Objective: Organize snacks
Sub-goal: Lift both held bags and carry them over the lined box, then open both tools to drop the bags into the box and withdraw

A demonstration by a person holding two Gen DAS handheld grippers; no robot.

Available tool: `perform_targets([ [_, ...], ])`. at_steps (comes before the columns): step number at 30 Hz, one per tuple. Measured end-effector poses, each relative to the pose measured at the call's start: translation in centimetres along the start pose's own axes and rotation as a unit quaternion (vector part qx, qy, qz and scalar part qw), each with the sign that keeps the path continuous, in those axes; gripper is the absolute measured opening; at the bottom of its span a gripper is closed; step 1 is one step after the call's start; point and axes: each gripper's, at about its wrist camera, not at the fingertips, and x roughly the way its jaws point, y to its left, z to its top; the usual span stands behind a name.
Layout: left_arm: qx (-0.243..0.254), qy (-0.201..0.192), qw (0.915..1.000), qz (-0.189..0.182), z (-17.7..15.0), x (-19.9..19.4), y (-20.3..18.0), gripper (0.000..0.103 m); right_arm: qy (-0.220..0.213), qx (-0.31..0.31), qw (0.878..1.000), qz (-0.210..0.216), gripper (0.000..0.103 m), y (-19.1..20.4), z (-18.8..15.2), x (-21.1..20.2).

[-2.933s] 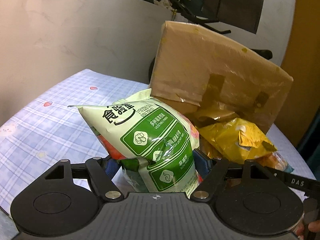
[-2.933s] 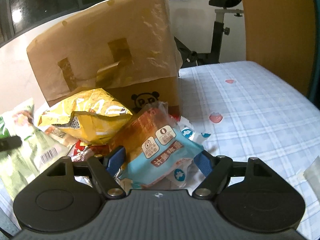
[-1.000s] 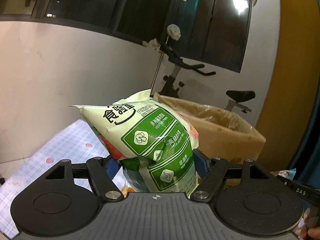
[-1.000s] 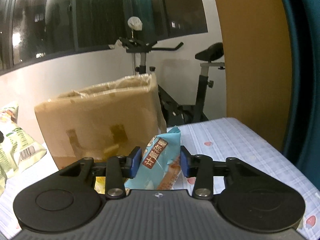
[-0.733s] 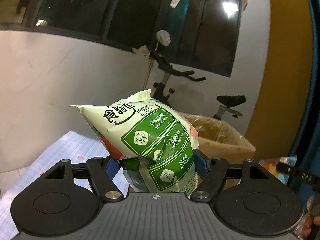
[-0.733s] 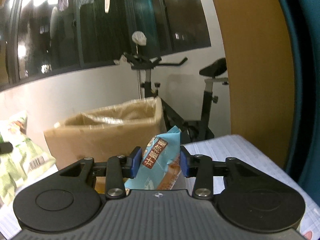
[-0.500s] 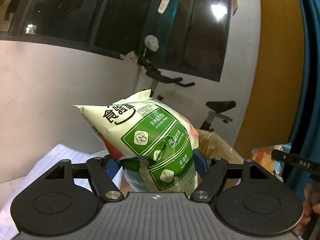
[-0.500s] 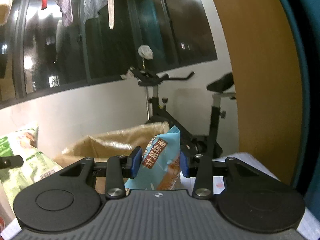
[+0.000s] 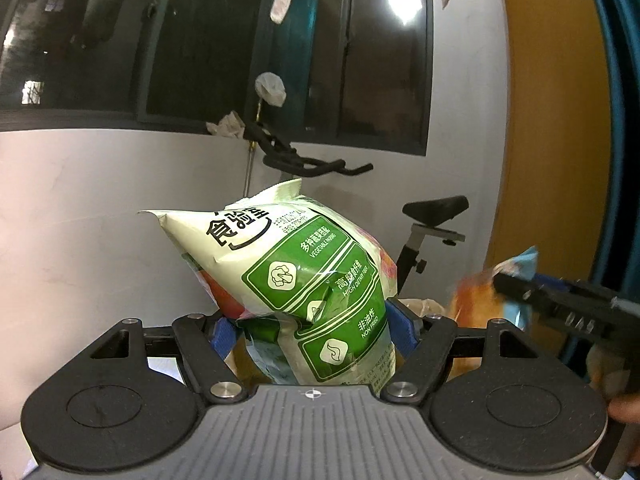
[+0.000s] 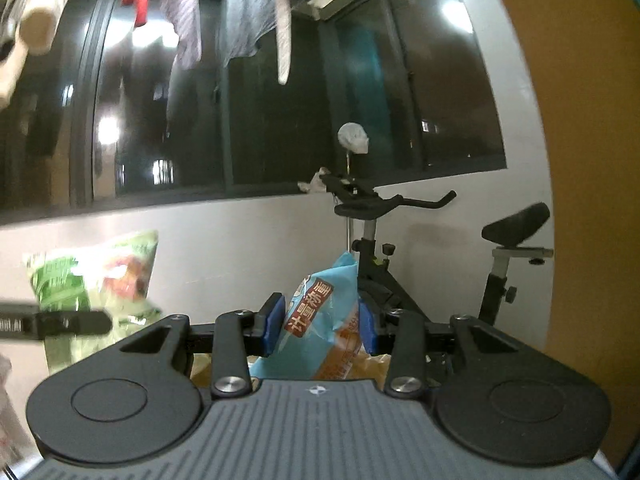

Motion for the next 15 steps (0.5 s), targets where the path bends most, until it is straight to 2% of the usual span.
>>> perform_targets([
  [4, 0.007, 0.008, 0.9999, 0.000, 0.4, 3.1, -0.4, 0.076, 0.024, -0.014, 1.000, 0.000, 0.037, 0.2, -1.4, 3.4],
  [7, 0.018, 0.040, 0.9990, 0.009, 0.2, 6.2, -0.5, 0.076, 0.048, -0.022, 0.999, -0.007, 0.034, 0.2, -2.7, 5.4],
  [12, 0.008, 0.084, 0.9963, 0.017, -1.1, 9.0, 0.0, 0.076, 0.100, -0.001, 0.995, -0.014, 0.031, -0.8, -4.9, 7.8],
  [13, 0.007, 0.090, 0.9958, 0.016, -1.3, 9.3, 0.0, 0.076, 0.107, 0.006, 0.994, -0.015, 0.029, -1.1, -5.2, 8.1],
  [14, 0.006, 0.096, 0.9953, 0.014, -1.5, 9.6, 0.0, 0.078, 0.111, 0.014, 0.994, -0.016, 0.022, -1.3, -5.4, 8.3],
  [15, 0.006, 0.102, 0.9947, 0.012, -1.6, 9.9, 0.0, 0.080, 0.115, 0.020, 0.993, -0.018, 0.022, -1.6, -5.6, 8.4],
])
